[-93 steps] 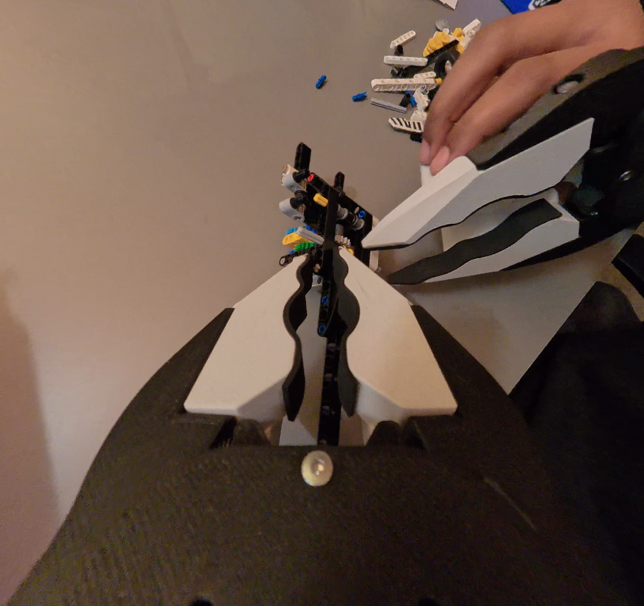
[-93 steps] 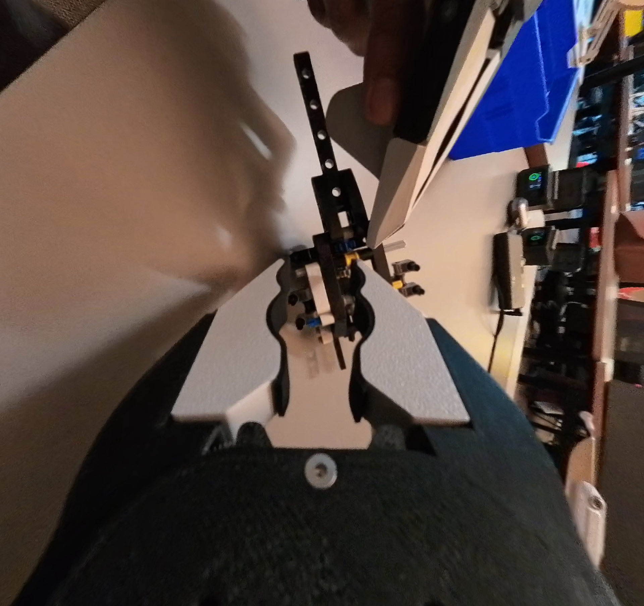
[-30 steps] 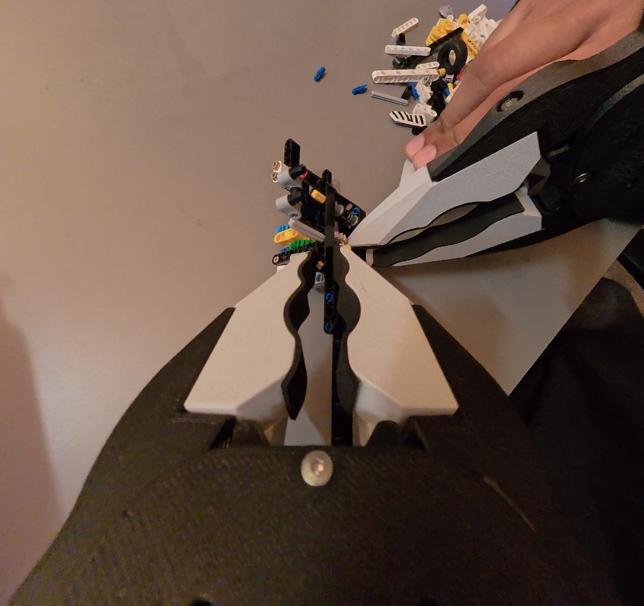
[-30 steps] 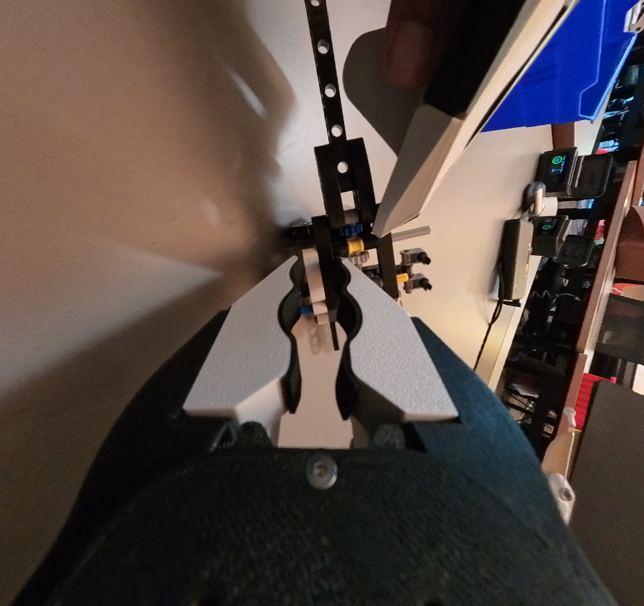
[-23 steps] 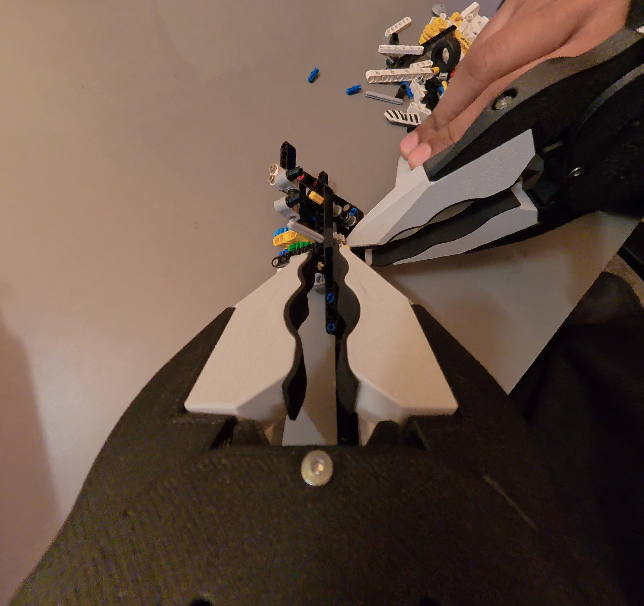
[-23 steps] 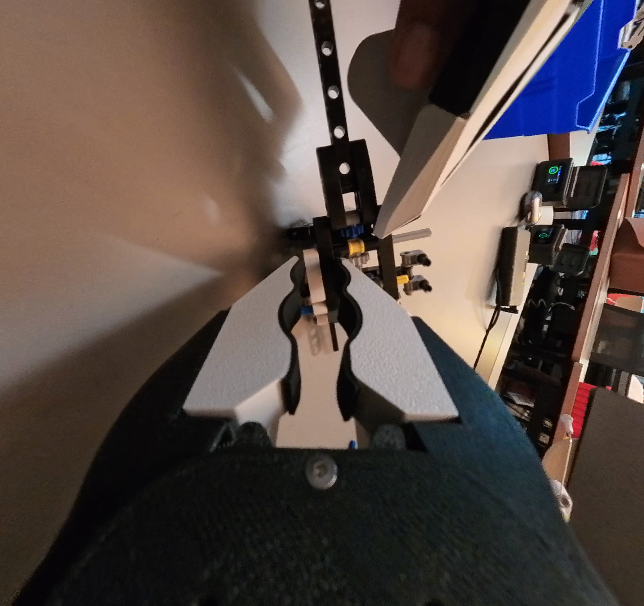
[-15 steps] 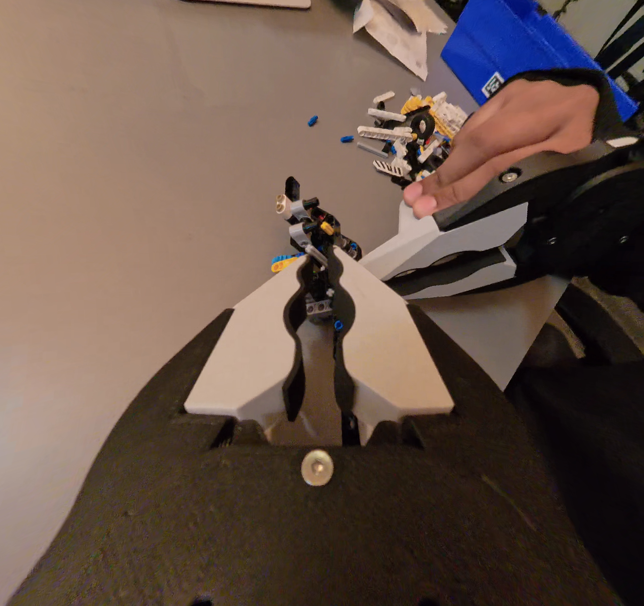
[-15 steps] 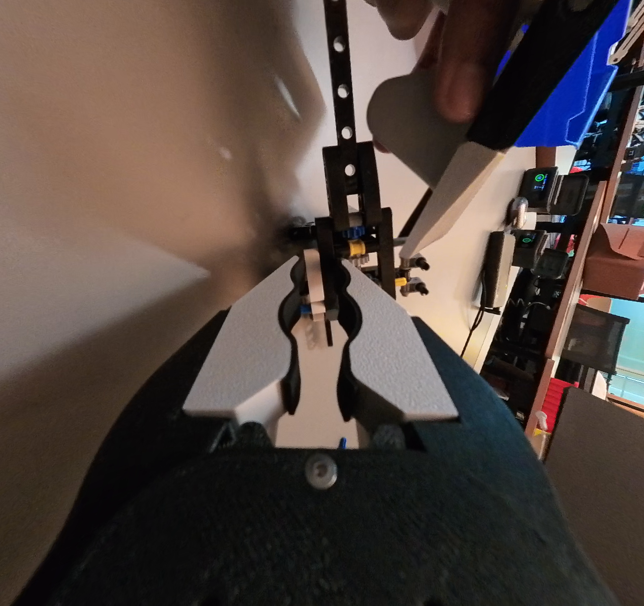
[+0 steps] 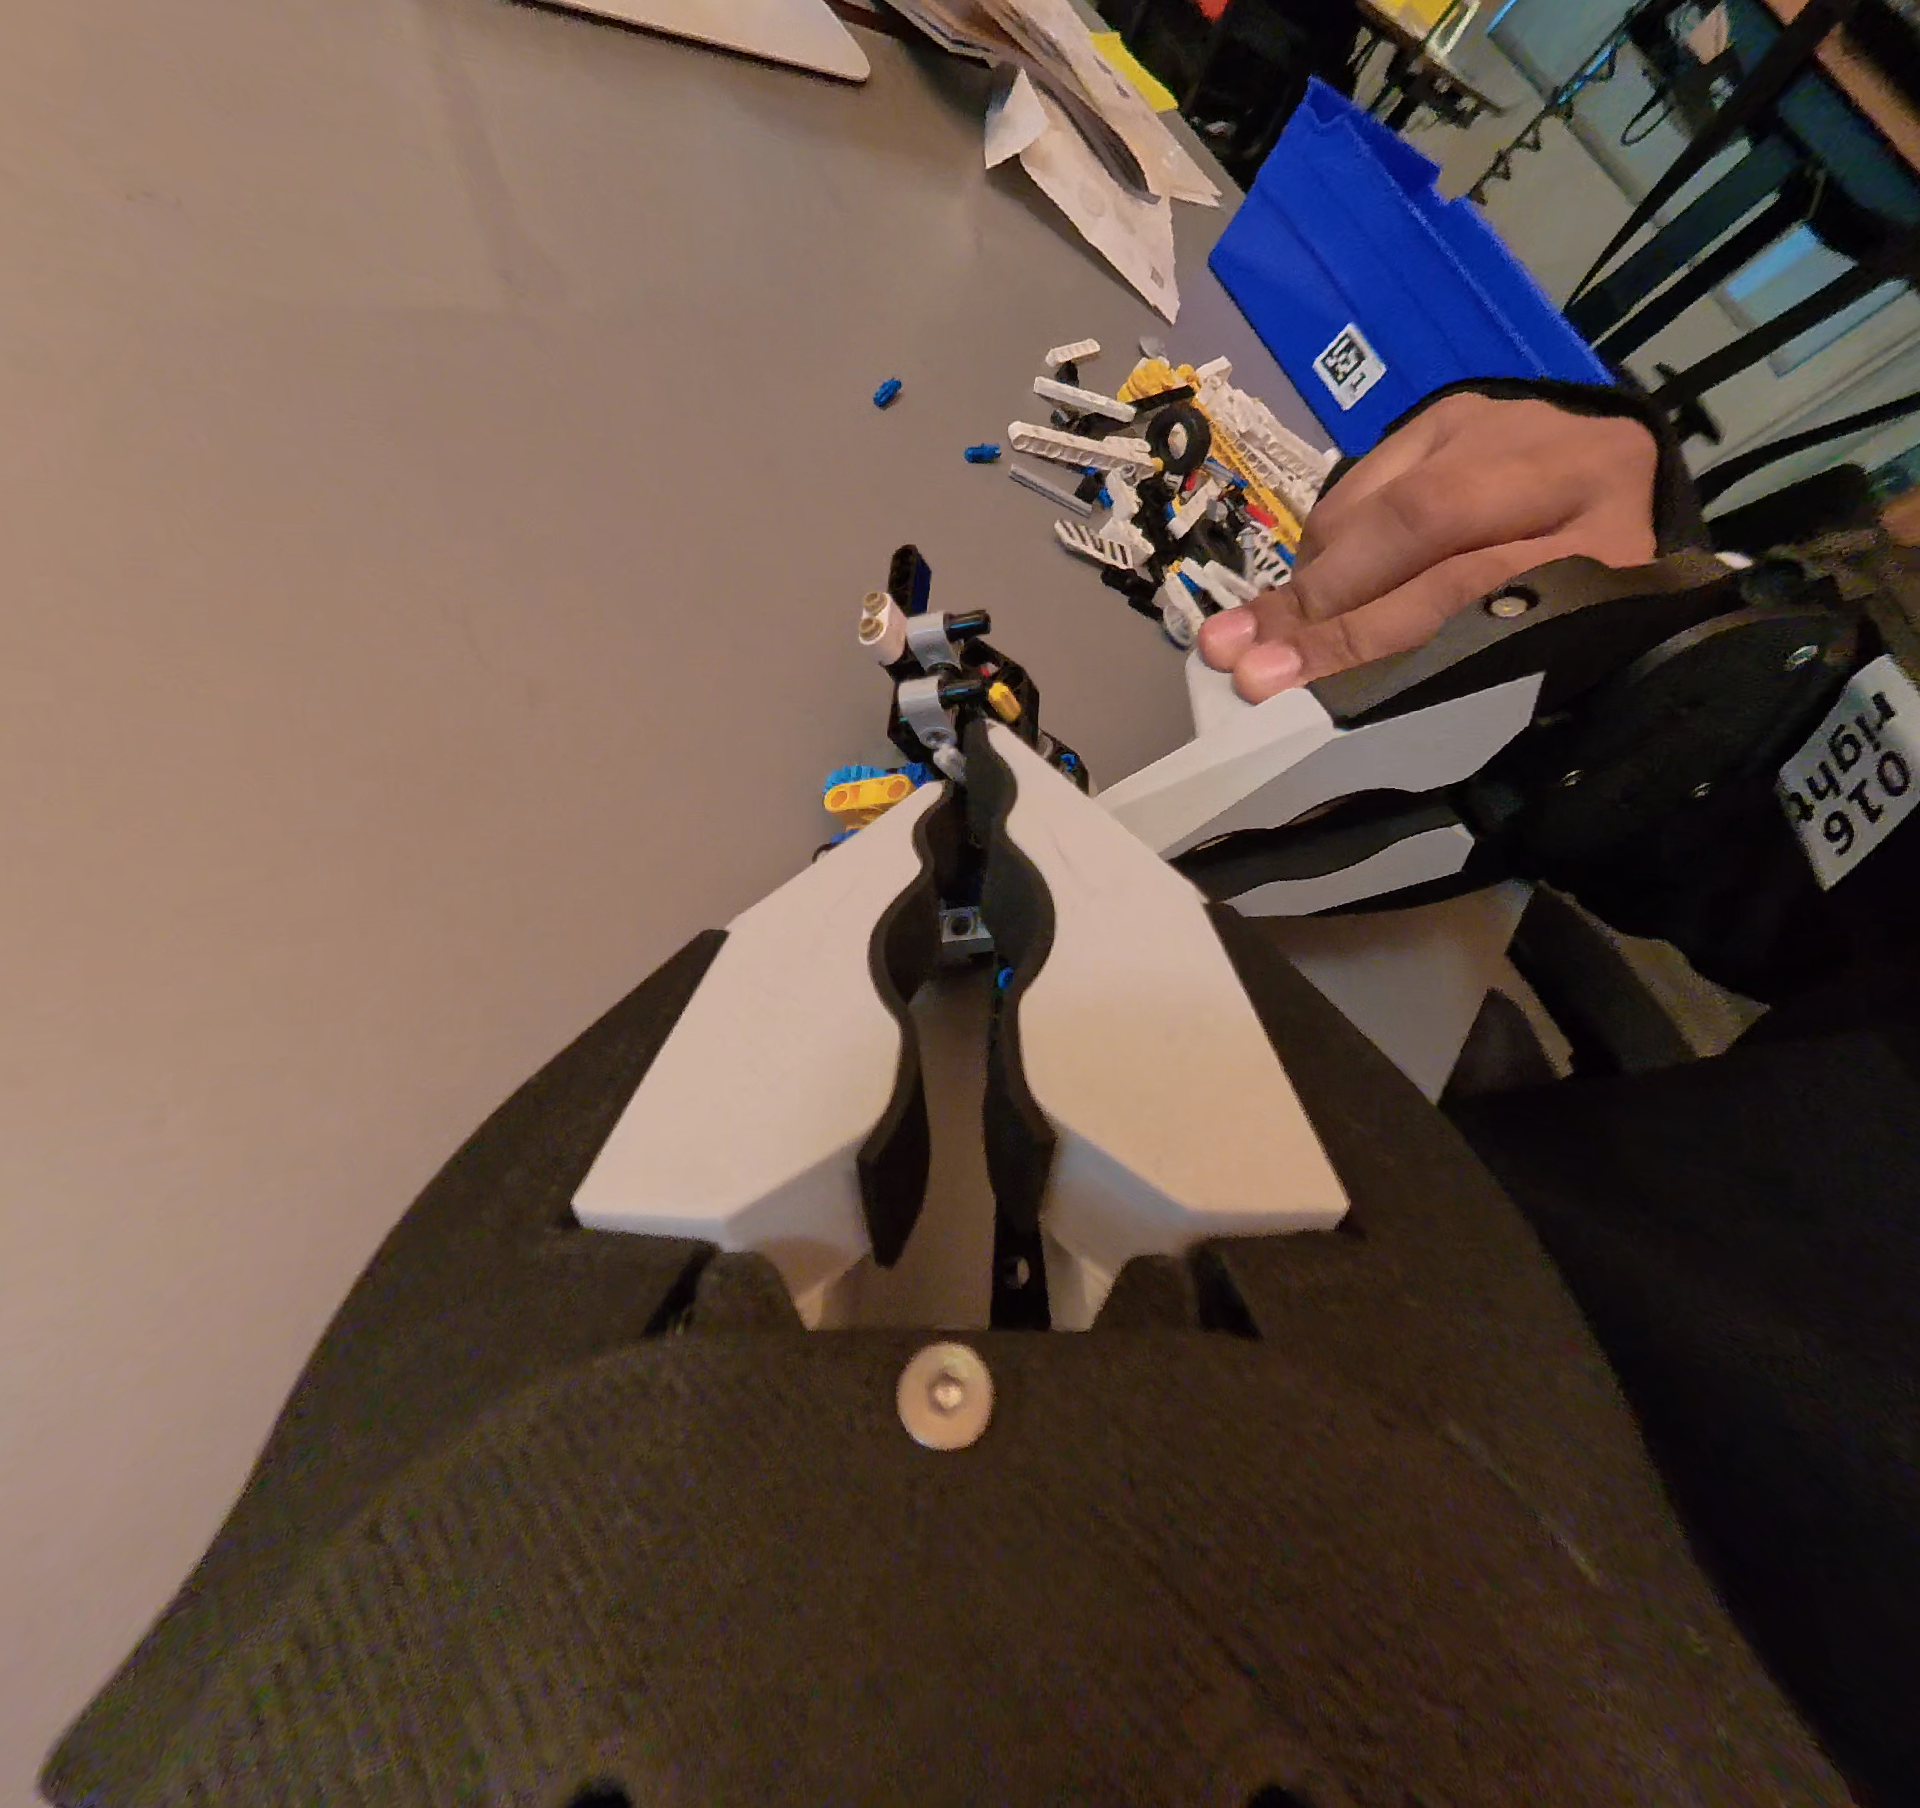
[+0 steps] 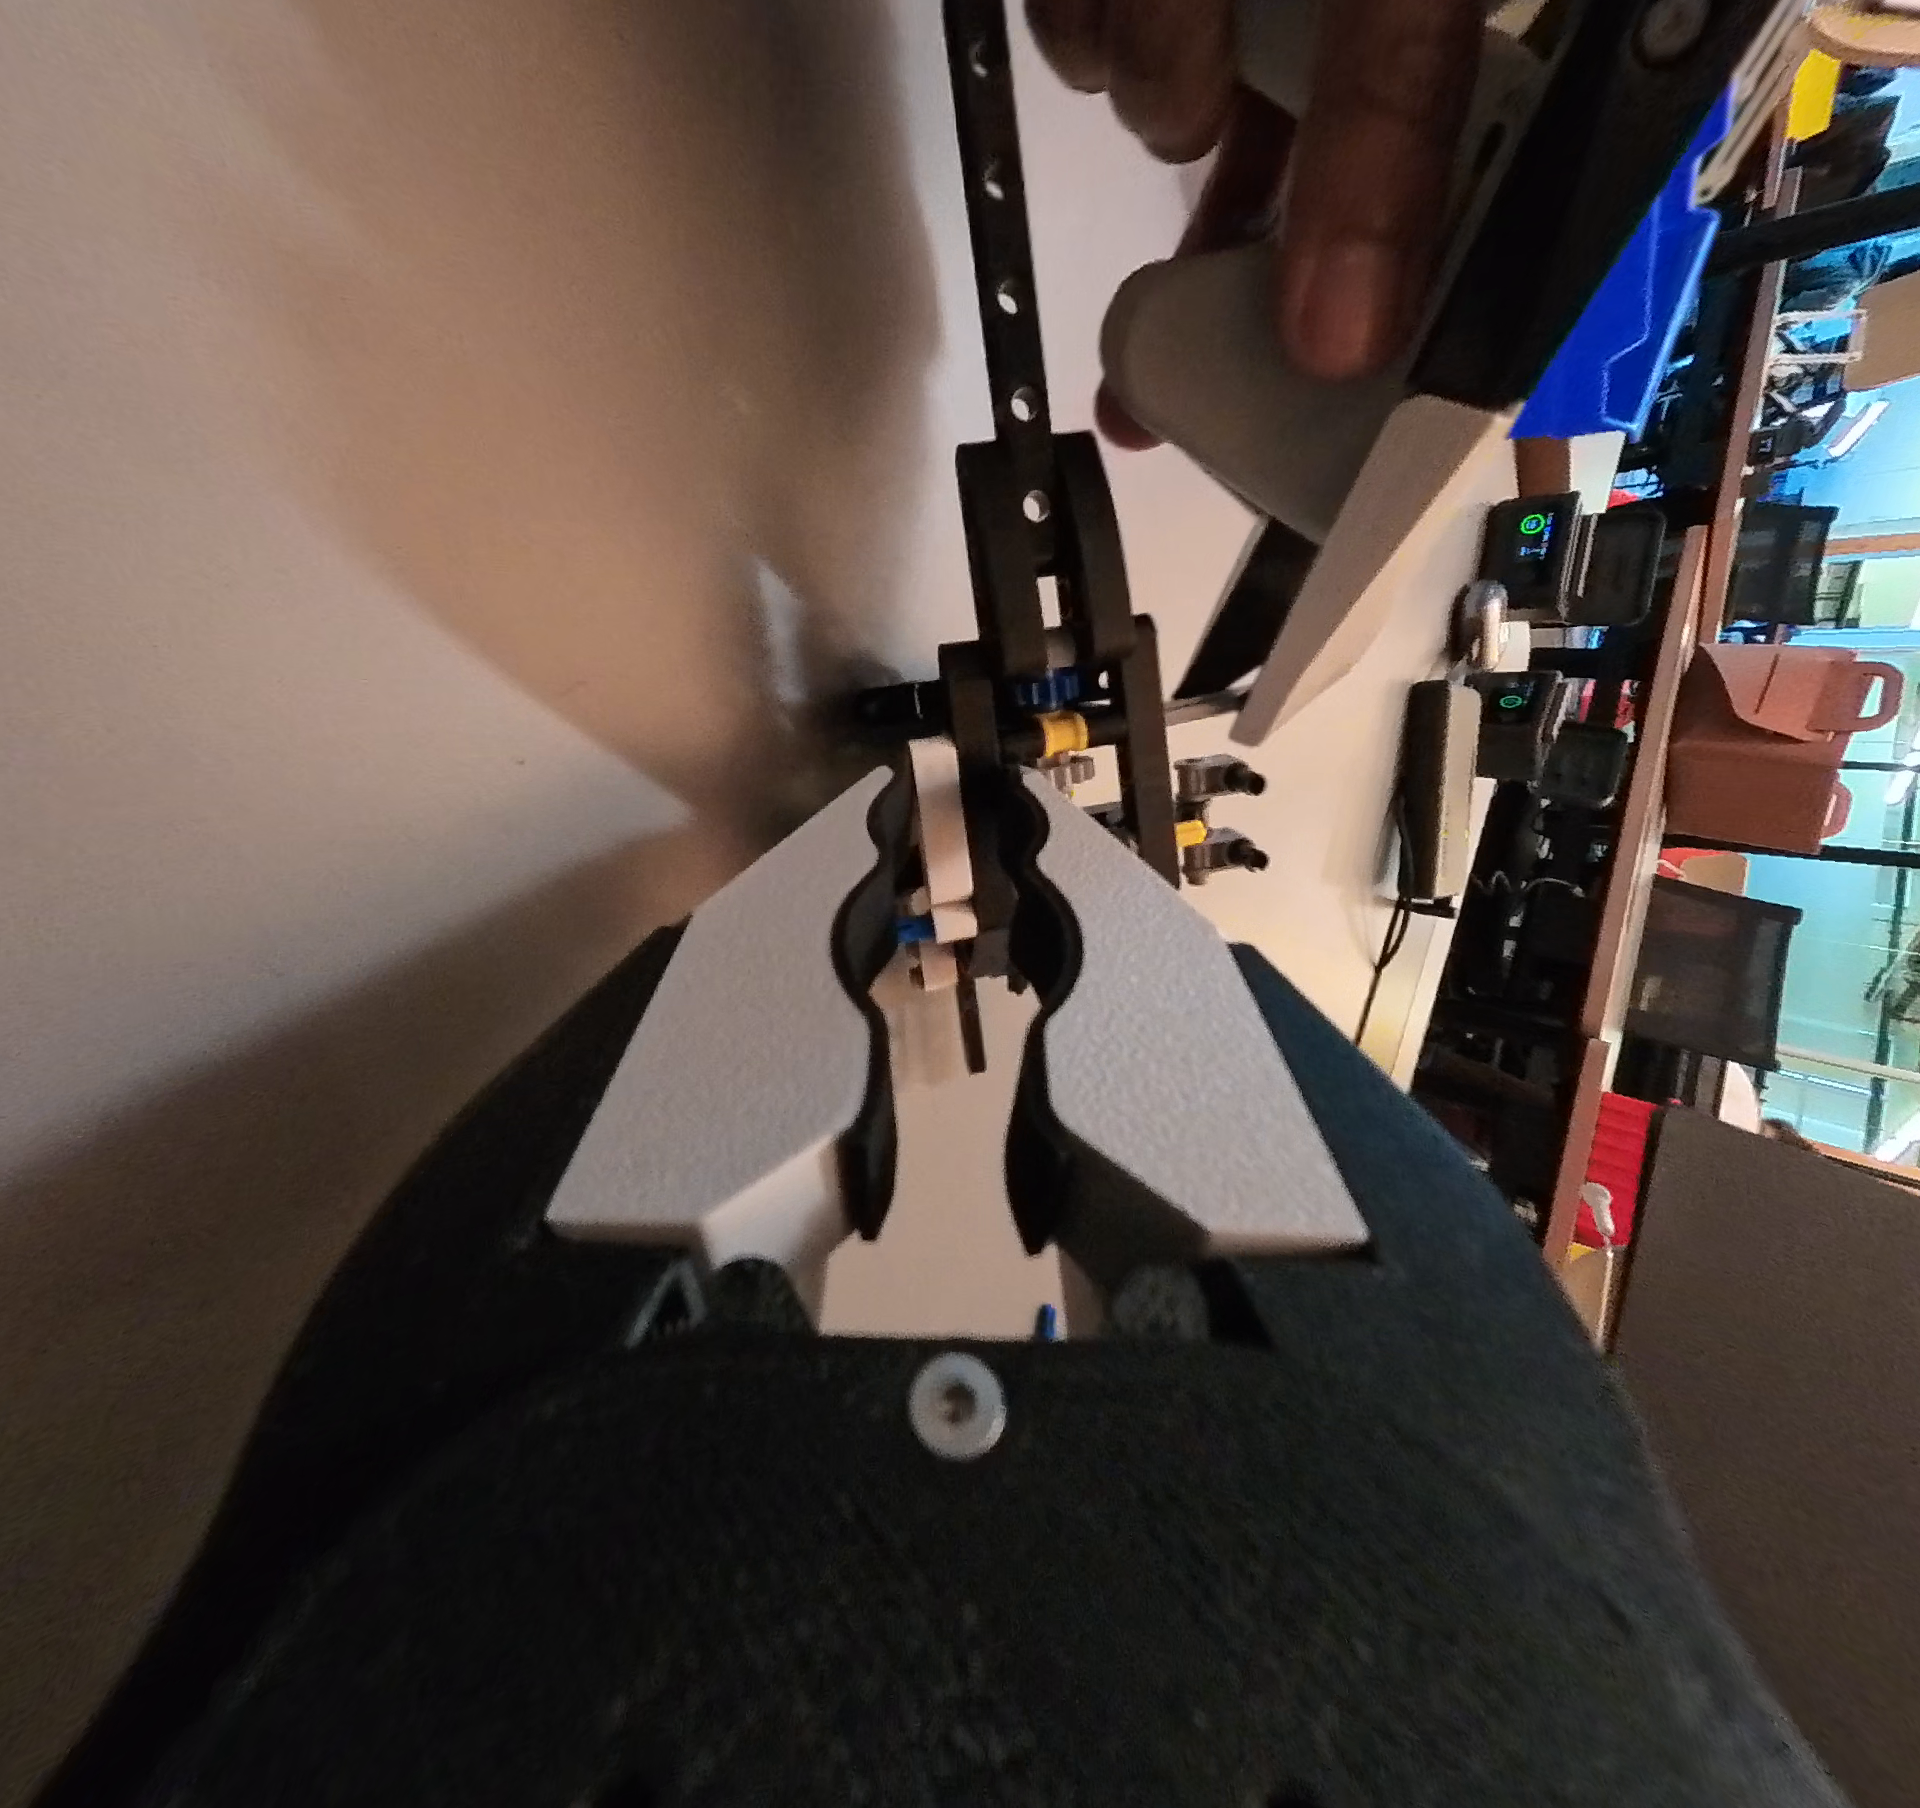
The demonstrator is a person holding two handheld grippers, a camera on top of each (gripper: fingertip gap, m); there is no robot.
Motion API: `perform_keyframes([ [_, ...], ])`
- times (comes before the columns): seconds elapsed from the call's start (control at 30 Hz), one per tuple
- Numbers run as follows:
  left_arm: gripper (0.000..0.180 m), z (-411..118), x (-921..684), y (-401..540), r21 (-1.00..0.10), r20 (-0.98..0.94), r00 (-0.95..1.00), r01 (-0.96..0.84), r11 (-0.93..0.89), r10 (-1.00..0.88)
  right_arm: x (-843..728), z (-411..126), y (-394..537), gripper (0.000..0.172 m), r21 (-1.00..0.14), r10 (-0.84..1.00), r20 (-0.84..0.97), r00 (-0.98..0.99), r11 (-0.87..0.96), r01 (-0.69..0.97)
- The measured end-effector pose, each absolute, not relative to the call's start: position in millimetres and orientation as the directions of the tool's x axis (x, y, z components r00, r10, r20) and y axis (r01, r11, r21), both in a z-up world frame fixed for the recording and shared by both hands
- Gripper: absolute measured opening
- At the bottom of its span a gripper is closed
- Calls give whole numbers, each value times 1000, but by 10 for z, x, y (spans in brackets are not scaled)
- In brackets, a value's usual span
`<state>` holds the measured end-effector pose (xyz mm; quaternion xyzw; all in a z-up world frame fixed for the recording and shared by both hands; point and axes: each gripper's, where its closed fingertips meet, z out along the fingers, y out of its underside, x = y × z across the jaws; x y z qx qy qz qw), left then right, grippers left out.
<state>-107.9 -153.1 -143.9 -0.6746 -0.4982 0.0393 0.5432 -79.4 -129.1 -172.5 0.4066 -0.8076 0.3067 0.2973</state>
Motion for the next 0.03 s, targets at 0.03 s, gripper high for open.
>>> perform_keyframes([
  [0.03,0,-1426,-1088,-1548,-781,469,500,619,78,728,-791,-1729,-1283,14,-261,-478,722,-500,482,-837],
])
